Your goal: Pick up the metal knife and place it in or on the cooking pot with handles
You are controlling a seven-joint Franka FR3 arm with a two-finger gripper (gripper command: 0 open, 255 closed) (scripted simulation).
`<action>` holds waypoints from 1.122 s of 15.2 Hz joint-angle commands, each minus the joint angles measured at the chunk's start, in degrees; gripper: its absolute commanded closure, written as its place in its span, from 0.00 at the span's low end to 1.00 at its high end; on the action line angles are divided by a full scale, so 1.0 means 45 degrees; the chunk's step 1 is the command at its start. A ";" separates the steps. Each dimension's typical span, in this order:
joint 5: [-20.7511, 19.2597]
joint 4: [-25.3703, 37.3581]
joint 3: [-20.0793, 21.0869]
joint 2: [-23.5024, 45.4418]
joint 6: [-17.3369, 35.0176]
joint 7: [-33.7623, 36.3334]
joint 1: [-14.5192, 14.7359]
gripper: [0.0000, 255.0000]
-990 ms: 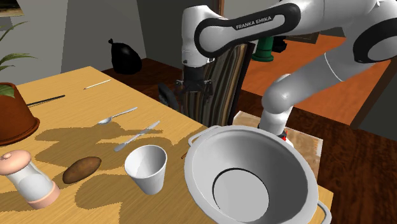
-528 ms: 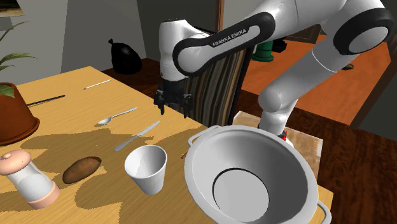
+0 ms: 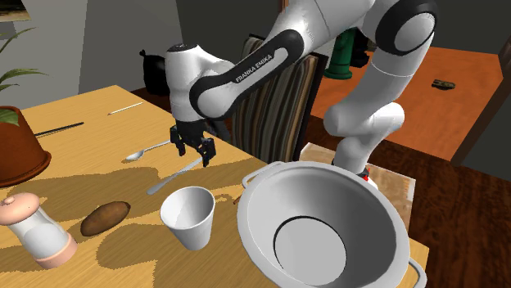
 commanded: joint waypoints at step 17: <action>0.2526 0.1757 0.5521 -0.2720 0.0509 0.0210 -0.6199 0.00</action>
